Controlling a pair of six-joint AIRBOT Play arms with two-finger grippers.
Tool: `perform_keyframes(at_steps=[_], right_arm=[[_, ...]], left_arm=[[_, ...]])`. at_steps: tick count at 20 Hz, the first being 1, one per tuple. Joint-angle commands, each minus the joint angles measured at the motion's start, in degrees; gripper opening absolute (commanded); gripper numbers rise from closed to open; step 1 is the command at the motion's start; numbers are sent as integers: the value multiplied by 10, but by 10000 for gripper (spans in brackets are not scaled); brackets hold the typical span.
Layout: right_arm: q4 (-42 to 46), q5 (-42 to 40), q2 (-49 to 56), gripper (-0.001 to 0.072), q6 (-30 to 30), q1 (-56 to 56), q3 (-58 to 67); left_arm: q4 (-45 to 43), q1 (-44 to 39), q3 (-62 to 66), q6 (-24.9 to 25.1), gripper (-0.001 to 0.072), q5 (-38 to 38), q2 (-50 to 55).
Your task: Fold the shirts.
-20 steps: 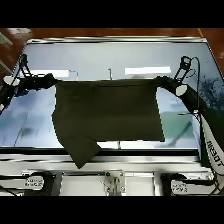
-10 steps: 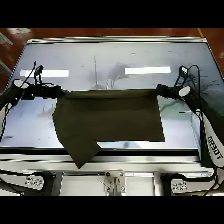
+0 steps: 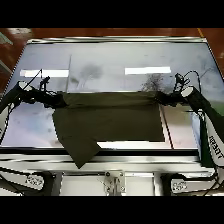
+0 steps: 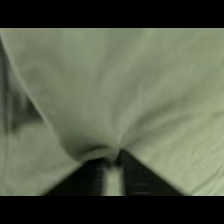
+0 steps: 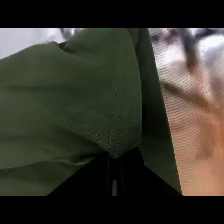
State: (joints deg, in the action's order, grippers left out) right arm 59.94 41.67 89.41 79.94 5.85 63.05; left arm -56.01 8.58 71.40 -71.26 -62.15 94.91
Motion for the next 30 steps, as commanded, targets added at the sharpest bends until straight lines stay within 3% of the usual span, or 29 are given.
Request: perform_keyframes(at_steps=[1,2,6,8,9,11,14,17,23,29,30], right_arm=[[0,30,-4,487,9,2,0],[9,50,-12,557,7,6,4],[169,203,-83,558,12,50,32],[248,284,-120,557,23,81,32],[259,313,-131,557,20,99,31],[225,341,-142,558,0,136,24],[107,342,-143,560,-32,170,-1],[57,313,-143,560,-35,167,-23],[50,298,-142,559,-36,154,-32],[50,297,-142,559,-35,154,-32],[50,297,-142,559,-35,154,-32]], left_arm=[[-6,7,12,-28,450,-50,0],[-6,17,27,-30,470,-82,-3],[-17,98,81,-18,473,-257,-45],[-61,149,40,-28,655,-325,-90],[-73,176,-12,-27,670,-327,-122],[-67,224,-149,-16,670,-280,-196],[-21,266,-321,46,670,-214,-281],[-9,263,-416,46,669,-151,-293],[58,217,-459,51,657,-59,-272],[113,130,-459,50,652,-20,-214],[125,111,-459,50,564,-14,-203]])
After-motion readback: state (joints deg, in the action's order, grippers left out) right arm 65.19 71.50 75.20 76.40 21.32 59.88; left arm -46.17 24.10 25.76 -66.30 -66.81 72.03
